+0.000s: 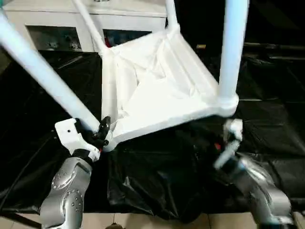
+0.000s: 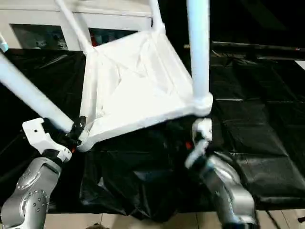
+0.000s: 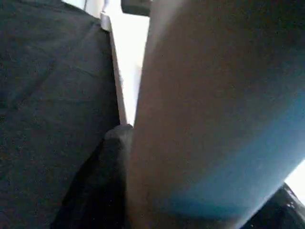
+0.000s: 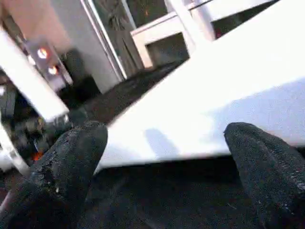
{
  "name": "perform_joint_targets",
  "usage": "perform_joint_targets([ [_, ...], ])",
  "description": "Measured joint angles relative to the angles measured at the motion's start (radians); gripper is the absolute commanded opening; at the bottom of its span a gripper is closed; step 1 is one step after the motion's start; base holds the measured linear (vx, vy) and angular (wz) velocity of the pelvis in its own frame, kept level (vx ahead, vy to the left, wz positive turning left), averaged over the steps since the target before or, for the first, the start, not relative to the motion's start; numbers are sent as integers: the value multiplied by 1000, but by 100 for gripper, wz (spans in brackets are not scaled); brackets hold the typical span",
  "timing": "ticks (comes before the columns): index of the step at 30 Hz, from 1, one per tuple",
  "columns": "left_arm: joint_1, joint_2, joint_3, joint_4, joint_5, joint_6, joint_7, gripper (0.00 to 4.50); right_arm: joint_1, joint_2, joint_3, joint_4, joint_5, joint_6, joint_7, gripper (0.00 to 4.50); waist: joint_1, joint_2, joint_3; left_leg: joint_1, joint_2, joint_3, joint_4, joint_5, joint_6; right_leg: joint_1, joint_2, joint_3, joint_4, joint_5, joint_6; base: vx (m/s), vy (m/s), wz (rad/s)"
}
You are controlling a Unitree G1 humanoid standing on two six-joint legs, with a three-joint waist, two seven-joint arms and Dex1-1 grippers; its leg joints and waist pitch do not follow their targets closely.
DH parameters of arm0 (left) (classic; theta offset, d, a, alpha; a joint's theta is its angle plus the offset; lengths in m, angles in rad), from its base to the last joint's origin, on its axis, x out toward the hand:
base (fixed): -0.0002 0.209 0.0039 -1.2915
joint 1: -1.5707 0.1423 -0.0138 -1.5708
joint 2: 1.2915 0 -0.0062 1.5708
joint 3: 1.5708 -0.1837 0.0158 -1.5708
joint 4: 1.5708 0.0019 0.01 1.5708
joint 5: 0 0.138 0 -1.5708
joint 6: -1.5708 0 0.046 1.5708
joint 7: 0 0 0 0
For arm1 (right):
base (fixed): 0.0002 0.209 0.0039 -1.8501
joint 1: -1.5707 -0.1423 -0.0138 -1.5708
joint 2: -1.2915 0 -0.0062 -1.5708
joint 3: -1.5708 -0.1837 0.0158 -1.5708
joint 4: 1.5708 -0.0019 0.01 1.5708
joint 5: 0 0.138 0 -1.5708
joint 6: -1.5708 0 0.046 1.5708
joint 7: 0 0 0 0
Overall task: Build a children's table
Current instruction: Flip table
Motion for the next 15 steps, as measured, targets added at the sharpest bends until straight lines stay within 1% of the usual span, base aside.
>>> perform_joint_targets([
  [2,-3,1,0,3,0,0,0,224,-10,19,-3,11,14,28,-33,450,-2,0,0,0,0,1,0,0,0,0,0,1,0,0,0,0,0,0],
  [4,-3,1,-1,19,0,0,1,224,-33,57,-16,41,31,65,-87,450,-6,0,0,1,0,1,0,0,-1,-1,0,1,1,0,0,0,0,0],
  [8,-8,-3,-1,34,9,-1,5,224,-92,136,-68,101,79,135,-190,450,-27,0,0,1,0,1,1,-1,-7,-2,0,1,6,0,0,0,0,0],
  [10,-16,-10,-1,34,18,-1,5,224,-116,167,-99,116,125,164,-232,450,-31,0,0,2,0,1,1,-1,-8,-2,0,1,9,-1,1,0,0,0],
  [13,-22,-17,-2,34,19,-2,5,224,-129,176,-120,122,160,187,-265,450,-30,0,0,2,1,1,1,0,-9,-2,0,1,10,-1,2,0,0,0],
  [15,-22,-22,-3,34,18,-4,5,224,-157,196,-140,165,171,208,-301,450,-30,0,1,2,1,1,1,1,-10,-3,0,1,11,-1,2,0,0,0],
])
